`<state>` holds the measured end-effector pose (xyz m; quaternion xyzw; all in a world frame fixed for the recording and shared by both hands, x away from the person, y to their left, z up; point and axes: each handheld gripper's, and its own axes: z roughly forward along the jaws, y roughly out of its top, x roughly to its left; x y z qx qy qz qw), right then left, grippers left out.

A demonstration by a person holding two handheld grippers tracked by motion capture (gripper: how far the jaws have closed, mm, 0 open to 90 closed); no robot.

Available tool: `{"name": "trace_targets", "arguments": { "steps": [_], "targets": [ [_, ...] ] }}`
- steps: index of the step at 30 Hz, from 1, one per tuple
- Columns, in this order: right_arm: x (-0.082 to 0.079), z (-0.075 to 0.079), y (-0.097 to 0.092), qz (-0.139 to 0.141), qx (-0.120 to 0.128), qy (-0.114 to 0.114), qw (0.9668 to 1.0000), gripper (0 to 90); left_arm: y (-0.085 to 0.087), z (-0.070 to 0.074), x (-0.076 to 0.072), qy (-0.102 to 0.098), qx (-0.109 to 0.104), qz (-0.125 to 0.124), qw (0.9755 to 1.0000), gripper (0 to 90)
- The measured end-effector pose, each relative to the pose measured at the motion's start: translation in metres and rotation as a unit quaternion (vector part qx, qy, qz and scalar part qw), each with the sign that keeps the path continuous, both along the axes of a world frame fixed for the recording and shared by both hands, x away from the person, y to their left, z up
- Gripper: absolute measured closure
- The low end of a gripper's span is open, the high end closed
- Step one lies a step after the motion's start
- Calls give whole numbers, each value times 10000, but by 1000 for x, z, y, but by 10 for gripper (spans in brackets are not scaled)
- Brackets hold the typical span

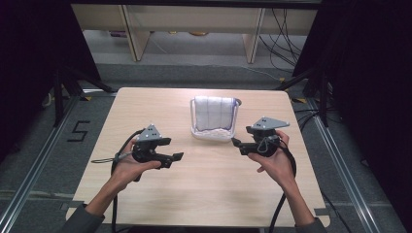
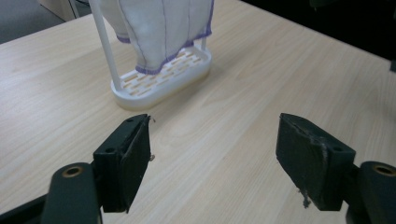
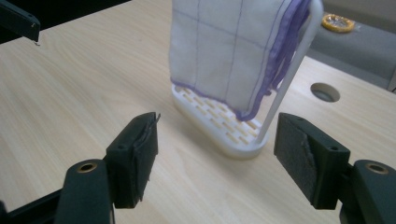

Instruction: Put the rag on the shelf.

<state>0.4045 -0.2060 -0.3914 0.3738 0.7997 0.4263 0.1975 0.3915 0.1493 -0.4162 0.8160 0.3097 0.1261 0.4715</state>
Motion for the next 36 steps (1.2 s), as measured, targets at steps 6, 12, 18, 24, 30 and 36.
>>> {"name": "trace_targets", "arguments": {
  "steps": [6,12,18,24,30,36],
  "targets": [
    [-6,-11,3,136,39,-17,9999,307,3,-12,-6,4,-30,29,10000,257],
    [-15,-26,11,307,21,187,9994,299,5,-31,-19,-6,-92,131,9999,232],
    [-24,-43,15,445,-113,229,9987,276,3,-51,-34,0,-158,-88,9998,203],
    [-34,-50,14,344,-149,308,9988,272,8,-58,-42,31,-152,-104,9998,191],
    [-47,-56,10,396,-90,302,9987,272,8,-62,-49,35,-195,-63,9998,191],
    [-56,-66,7,297,-38,492,9983,272,7,-72,-58,14,-4,-100,9999,191]
  ]
}}
